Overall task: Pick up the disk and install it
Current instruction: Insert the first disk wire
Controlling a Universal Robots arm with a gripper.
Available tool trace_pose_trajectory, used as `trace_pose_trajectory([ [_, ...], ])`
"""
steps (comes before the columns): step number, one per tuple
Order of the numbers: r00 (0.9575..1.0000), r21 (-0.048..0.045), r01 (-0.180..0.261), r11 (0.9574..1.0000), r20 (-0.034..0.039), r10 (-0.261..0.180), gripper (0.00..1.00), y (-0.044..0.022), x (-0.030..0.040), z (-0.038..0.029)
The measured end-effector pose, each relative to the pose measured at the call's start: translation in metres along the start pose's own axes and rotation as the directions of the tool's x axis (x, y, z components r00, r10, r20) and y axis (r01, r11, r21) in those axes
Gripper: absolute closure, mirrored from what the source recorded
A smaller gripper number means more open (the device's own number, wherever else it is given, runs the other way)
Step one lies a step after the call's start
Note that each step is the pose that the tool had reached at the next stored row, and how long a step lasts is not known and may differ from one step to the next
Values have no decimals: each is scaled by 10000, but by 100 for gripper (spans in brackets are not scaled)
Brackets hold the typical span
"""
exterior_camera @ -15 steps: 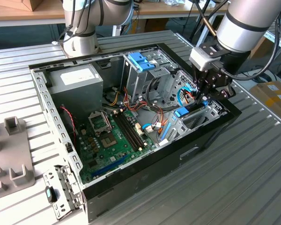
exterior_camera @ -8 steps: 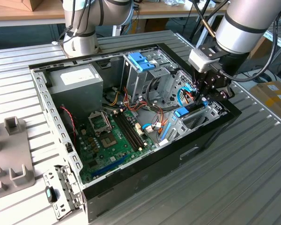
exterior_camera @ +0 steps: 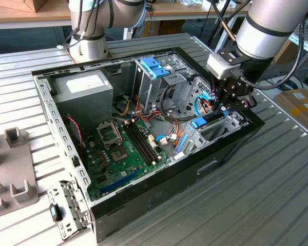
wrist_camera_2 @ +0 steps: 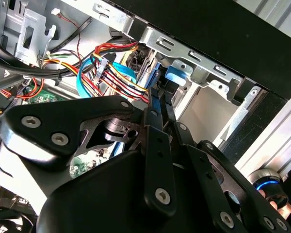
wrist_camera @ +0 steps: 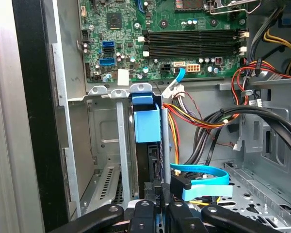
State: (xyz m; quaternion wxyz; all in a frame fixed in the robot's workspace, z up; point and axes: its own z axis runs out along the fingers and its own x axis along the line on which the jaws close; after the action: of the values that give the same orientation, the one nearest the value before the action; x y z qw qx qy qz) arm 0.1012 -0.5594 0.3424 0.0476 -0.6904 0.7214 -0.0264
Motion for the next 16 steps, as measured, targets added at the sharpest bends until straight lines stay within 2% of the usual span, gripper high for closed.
trace_pose_trajectory([
  [7, 10000, 0, 0, 10000, -2, 0, 83, -6, -1, -52],
  [16, 10000, -2, 8, 10000, 3, -8, 83, -8, -4, -45],
])
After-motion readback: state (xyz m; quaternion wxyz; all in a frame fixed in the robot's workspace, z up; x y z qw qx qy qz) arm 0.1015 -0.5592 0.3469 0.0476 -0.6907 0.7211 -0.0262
